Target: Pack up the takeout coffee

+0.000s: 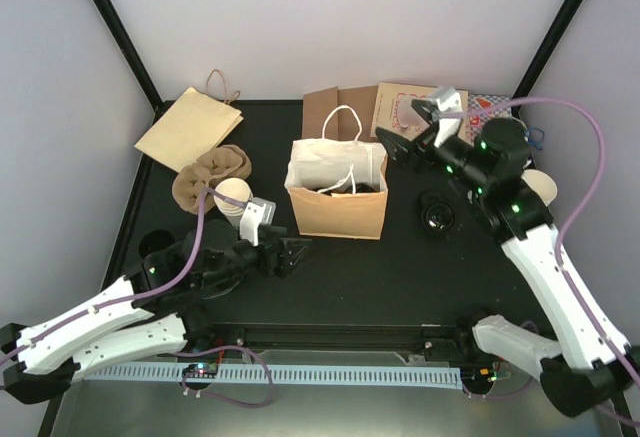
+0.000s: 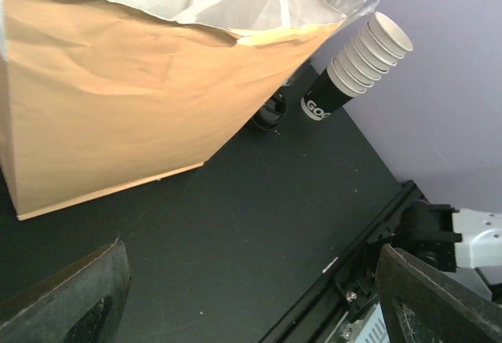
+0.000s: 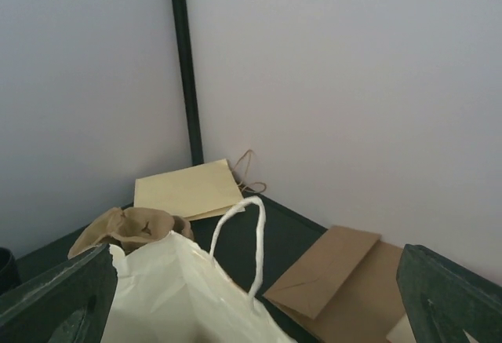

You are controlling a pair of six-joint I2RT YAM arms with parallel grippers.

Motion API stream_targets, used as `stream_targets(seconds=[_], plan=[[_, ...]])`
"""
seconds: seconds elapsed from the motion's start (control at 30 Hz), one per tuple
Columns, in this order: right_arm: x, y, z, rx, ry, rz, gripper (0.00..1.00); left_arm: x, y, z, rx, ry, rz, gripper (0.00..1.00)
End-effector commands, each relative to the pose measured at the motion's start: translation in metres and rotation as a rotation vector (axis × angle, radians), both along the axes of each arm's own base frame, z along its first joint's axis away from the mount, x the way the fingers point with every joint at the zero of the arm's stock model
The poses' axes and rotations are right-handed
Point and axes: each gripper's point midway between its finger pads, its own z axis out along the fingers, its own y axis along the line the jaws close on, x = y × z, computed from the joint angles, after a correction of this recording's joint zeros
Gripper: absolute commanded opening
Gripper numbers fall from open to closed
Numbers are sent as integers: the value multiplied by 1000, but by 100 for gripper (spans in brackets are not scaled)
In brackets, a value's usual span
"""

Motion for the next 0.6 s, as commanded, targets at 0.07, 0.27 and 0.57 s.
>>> stream_targets(seconds=[0.07,0.27,0.57], plan=[[-35,-48,-33,117,84,-192,100,7,20,-5,53,-37,61,88],[-72,-62,-98,171,150,-188,100,14,34,-22,107,-107,110,91],[-73,-99,-178,133,137,-382,100,40,68,-53,260,-180,297,99]])
